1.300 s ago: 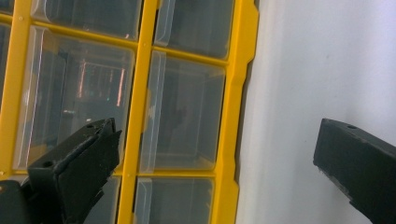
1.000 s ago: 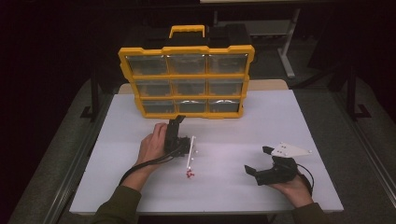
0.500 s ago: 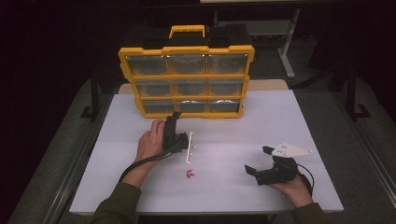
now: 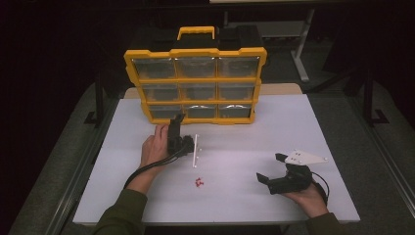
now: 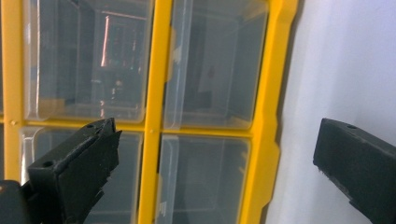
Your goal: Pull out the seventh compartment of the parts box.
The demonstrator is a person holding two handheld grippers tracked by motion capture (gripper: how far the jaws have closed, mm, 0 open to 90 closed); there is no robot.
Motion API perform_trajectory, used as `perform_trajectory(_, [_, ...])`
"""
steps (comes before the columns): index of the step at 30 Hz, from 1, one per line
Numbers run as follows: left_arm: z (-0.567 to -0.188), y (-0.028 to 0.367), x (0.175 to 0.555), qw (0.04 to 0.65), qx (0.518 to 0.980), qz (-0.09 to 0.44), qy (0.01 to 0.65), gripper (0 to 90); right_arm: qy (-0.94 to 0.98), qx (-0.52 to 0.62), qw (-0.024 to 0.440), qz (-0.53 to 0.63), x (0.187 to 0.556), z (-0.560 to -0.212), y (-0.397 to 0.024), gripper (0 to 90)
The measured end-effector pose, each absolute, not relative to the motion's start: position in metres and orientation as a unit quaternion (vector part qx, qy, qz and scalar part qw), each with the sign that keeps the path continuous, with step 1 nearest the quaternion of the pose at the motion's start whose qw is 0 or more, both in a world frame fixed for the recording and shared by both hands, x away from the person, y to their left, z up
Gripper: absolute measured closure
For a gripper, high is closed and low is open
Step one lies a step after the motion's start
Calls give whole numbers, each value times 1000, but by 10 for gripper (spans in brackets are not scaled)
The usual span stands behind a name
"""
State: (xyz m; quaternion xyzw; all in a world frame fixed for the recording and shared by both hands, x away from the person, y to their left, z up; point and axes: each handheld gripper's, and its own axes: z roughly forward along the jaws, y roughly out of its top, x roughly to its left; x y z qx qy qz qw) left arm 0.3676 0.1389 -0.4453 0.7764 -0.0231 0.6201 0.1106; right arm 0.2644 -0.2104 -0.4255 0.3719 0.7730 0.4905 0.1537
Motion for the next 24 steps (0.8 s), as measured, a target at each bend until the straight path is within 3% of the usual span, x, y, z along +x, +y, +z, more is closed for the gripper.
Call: perform_trajectory(24, [-444,161,387,65,766,640,-5,1,772,375,153,491,264,-426,-211,0])
